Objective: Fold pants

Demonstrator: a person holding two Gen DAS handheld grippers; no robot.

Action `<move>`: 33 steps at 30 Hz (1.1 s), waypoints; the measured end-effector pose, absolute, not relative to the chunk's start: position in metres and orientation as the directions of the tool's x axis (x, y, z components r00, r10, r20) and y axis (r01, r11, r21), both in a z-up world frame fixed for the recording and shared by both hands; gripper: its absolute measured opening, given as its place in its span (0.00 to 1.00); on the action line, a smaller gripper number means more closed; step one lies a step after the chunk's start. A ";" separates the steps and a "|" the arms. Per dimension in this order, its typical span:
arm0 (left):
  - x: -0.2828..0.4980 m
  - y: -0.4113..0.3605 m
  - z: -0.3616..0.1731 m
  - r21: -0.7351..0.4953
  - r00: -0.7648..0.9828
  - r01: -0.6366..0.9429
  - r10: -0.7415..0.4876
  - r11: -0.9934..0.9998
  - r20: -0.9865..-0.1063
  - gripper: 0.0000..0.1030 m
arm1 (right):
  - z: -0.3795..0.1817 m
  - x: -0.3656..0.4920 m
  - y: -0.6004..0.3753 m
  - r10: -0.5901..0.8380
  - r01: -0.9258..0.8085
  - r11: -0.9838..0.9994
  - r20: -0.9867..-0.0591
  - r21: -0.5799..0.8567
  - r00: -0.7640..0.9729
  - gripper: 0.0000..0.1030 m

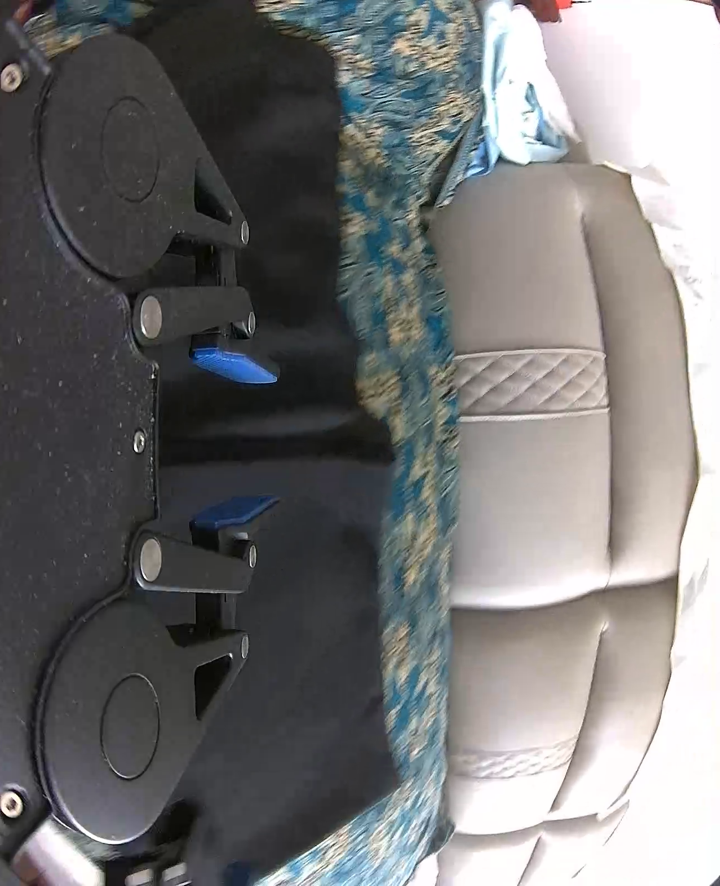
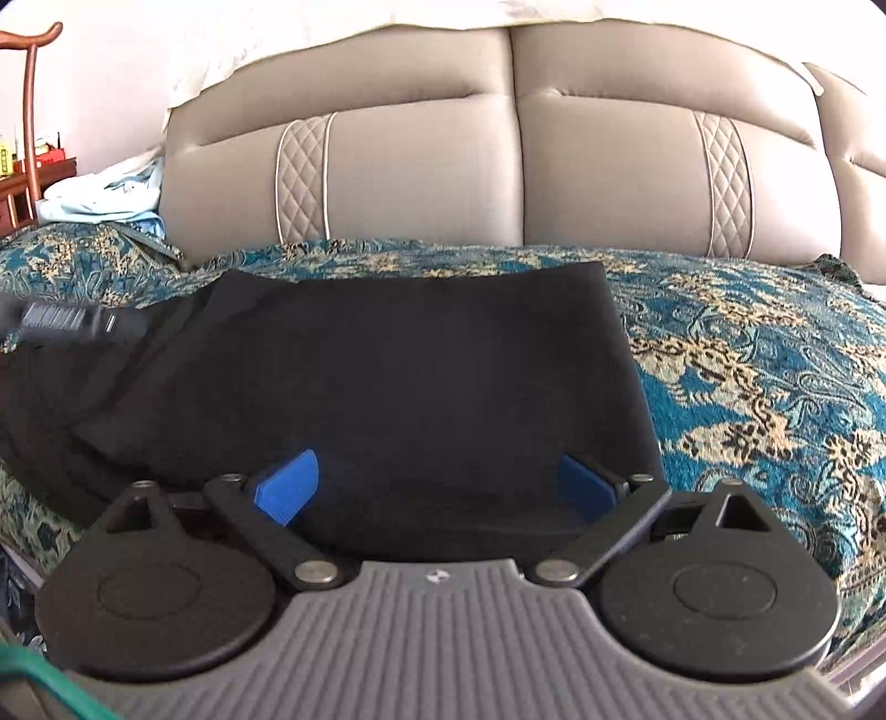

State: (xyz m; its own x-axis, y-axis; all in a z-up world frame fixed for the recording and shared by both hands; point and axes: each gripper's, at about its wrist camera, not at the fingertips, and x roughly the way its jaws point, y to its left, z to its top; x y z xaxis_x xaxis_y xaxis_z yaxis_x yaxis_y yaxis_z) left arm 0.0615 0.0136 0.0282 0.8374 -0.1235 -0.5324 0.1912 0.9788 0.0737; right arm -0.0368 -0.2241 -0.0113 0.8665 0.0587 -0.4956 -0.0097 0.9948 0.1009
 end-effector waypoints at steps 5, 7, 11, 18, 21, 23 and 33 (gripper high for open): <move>0.031 0.006 0.008 0.109 0.818 0.207 -0.111 0.972 -0.564 0.42 | -0.013 -0.029 -0.224 0.047 0.017 0.992 -0.494 0.124 0.868 0.96; 0.026 0.006 0.001 0.104 0.808 0.202 -0.106 0.974 -0.579 0.42 | -0.013 -0.028 -0.222 0.044 0.019 0.992 -0.492 0.124 0.870 0.96; 0.024 0.008 -0.005 0.082 0.795 0.186 -0.101 0.979 -0.598 0.43 | -0.014 -0.027 -0.215 0.038 0.012 0.995 -0.488 0.098 0.872 0.96; 0.025 0.007 -0.006 0.085 0.795 0.177 -0.092 0.980 -0.600 0.44 | -0.015 -0.028 -0.206 0.031 0.002 0.998 -0.493 0.067 0.870 0.97; 0.025 0.008 -0.007 0.081 0.796 0.171 -0.090 0.982 -0.599 0.46 | -0.017 -0.029 -0.203 0.034 -0.005 0.998 -0.498 0.059 0.867 0.98; 0.026 0.009 -0.007 0.075 0.796 0.167 -0.090 0.983 -0.599 0.46 | -0.018 -0.029 -0.200 0.036 -0.011 0.999 -0.500 0.053 0.865 0.98; 0.025 0.009 -0.008 0.063 0.800 0.156 -0.089 0.986 -0.593 0.50 | -0.021 -0.030 -0.190 0.033 -0.027 0.999 -0.491 0.020 0.870 1.00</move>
State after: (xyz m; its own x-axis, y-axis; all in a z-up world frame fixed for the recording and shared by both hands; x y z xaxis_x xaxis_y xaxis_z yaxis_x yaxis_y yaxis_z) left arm 0.0255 0.0089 -0.0080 0.8005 -0.0886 -0.5928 0.1558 0.9858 0.0631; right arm -0.0304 -0.1897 -0.0209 0.8702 0.0333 -0.4915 -0.0271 0.9994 0.0199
